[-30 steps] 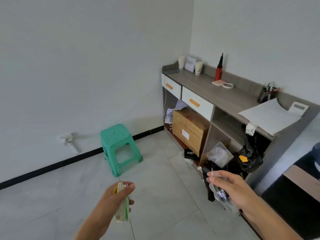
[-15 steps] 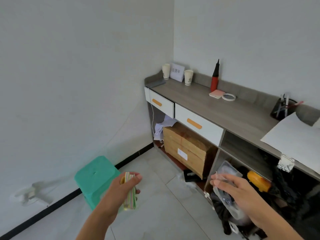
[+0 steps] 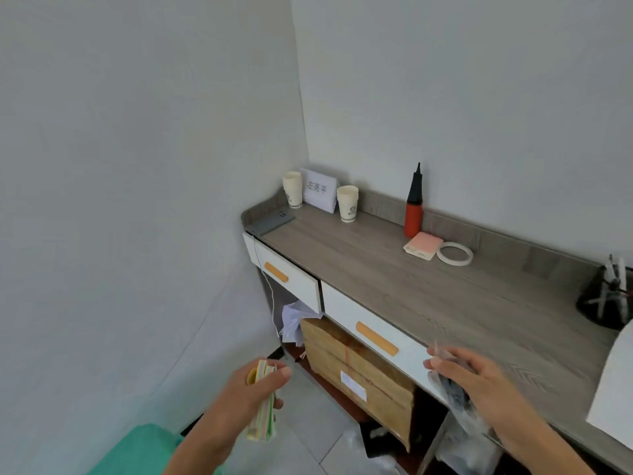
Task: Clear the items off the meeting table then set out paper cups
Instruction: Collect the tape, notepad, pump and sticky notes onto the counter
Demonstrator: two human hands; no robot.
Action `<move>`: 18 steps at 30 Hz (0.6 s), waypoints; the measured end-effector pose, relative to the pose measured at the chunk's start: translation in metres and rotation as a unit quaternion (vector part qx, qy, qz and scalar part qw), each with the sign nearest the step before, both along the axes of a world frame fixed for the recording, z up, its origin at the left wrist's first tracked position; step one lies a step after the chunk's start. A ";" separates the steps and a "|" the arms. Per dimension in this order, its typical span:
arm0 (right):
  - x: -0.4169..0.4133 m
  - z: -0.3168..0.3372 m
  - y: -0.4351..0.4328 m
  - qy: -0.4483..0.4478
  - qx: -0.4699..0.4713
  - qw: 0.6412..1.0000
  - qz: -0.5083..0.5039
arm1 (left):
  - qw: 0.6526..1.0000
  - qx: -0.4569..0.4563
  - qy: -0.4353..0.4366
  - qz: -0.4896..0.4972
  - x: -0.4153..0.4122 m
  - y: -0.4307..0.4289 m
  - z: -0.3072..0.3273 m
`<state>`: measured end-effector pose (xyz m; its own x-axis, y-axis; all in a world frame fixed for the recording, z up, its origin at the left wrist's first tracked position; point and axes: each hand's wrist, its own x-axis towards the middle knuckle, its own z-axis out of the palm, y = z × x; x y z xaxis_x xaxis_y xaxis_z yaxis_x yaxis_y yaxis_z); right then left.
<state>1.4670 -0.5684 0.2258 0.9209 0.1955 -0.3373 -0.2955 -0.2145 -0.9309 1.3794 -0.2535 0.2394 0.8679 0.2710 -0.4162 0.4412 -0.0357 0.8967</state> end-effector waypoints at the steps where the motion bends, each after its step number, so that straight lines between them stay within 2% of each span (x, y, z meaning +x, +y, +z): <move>1: 0.018 -0.002 0.002 -0.009 -0.004 1.000 -0.004 | 1.000 0.000 -0.003 -0.001 0.020 0.002 0.001; 8: 0.113 -0.018 0.006 0.009 0.013 0.997 -0.074 | 0.997 -0.029 0.000 -0.075 0.149 0.003 -0.015; 14: 0.196 -0.023 0.001 -0.045 0.008 0.972 -0.232 | 0.986 -0.029 -0.004 -0.164 0.294 0.012 -0.034; 18: 0.272 -0.028 0.007 -0.071 -0.068 0.949 -0.299 | 0.975 -0.029 0.002 -0.218 0.377 0.020 -0.040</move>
<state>1.7388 -0.5611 0.1977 0.8917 -0.4123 -0.1867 -0.2763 -0.1694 -0.9460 1.7564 -0.2339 0.1993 0.8936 -0.1481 -0.4237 0.3991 -0.1697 0.9011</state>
